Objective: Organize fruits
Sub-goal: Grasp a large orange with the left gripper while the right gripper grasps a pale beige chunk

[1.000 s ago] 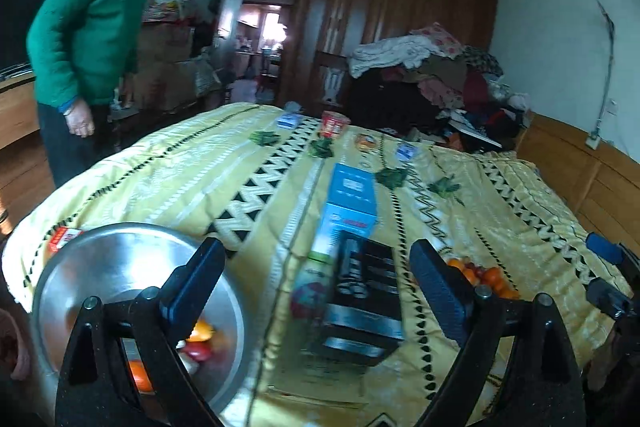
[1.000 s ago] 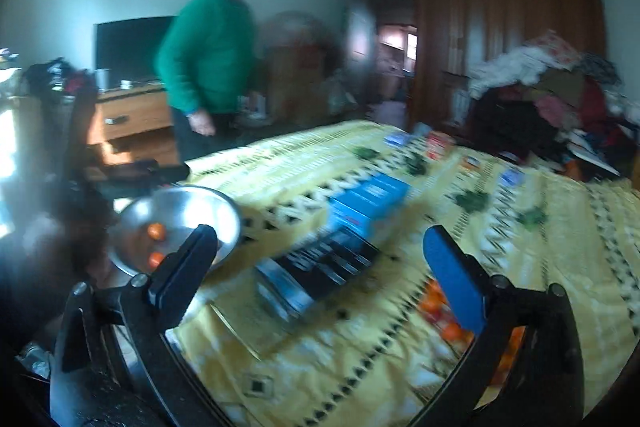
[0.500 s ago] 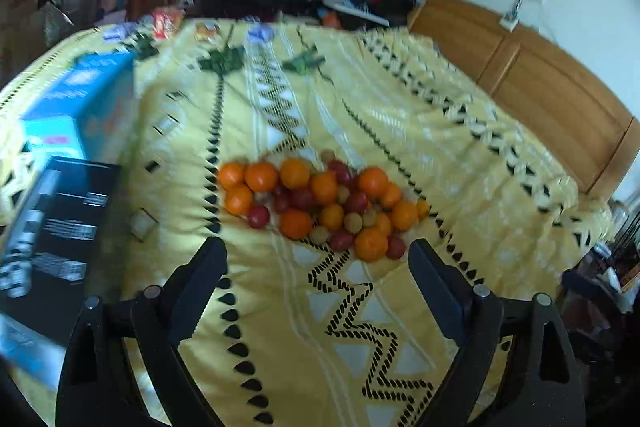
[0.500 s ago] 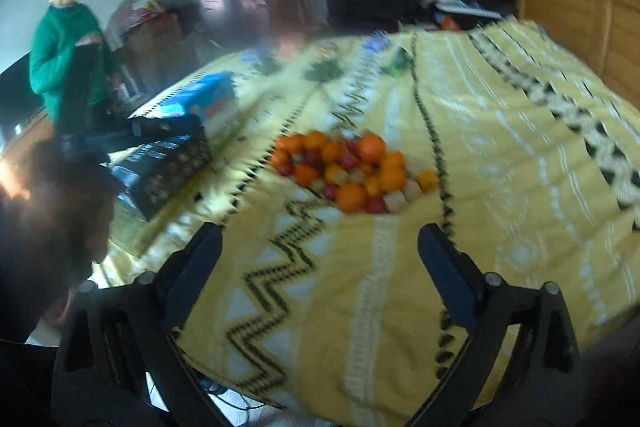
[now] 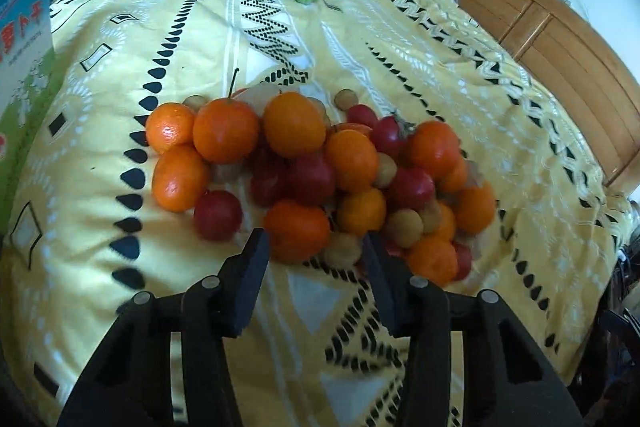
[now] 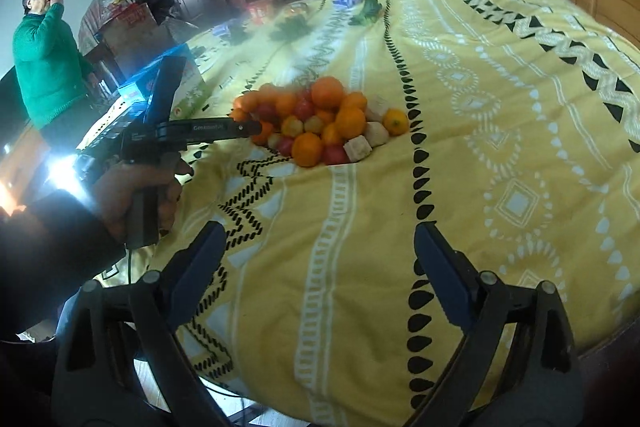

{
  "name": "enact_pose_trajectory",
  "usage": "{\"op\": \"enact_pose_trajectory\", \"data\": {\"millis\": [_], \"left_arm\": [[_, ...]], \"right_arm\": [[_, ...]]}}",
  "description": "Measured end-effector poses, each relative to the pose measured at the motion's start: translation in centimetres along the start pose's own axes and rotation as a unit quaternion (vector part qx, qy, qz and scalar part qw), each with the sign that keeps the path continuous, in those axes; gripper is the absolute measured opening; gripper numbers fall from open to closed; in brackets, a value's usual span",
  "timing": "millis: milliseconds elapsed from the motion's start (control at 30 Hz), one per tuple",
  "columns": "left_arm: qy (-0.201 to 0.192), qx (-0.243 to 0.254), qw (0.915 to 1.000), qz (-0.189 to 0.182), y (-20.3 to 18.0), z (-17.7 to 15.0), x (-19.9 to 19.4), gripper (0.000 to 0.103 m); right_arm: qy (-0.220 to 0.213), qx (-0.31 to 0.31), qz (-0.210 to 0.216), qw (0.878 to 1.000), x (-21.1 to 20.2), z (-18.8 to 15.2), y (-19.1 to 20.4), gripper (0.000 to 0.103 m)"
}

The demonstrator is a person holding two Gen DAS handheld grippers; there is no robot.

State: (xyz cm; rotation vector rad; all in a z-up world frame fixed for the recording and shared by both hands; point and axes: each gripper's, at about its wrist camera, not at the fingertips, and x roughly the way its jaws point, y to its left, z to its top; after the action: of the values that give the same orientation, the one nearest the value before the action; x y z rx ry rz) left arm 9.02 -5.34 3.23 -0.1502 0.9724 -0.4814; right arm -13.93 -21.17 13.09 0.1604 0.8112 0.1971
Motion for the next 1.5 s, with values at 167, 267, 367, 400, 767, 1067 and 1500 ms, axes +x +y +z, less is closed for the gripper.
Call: {"op": "enact_pose_trajectory", "data": {"millis": [167,267,367,400,767,1067,1500], "left_arm": [[0.008,-0.033,0.9994,-0.002,1.7,0.4,1.9,0.049],[0.004,-0.032,0.9994,-0.015,1.9,0.3,1.8,0.044],[-0.003,-0.023,0.9996,-0.013,1.6,-0.2,0.6,0.04],[-0.007,-0.024,0.9995,-0.016,1.6,-0.6,-0.3,0.04],[-0.041,-0.049,0.9972,-0.04,2.4,-5.7,-7.2,0.04],[-0.04,-0.055,0.9957,-0.063,2.6,-5.7,-7.5,0.04],[-0.03,-0.067,0.9934,-0.088,2.6,-5.7,-7.0,0.04]], "right_arm": [[0.013,-0.001,0.008,1.0,0.8,0.6,-0.1,0.095],[0.017,0.001,0.015,1.0,1.0,0.9,-0.2,0.095],[0.019,0.018,0.031,0.999,1.4,2.0,-0.8,0.083],[0.02,0.027,0.038,0.999,1.6,2.6,-1.2,0.079],[0.066,0.035,0.021,0.997,9.8,10.6,-6.1,0.05],[0.203,-0.14,0.029,0.969,17.3,15.8,-7.9,0.051],[0.306,-0.306,0.113,0.894,21.3,15.9,-5.8,0.05]]}}
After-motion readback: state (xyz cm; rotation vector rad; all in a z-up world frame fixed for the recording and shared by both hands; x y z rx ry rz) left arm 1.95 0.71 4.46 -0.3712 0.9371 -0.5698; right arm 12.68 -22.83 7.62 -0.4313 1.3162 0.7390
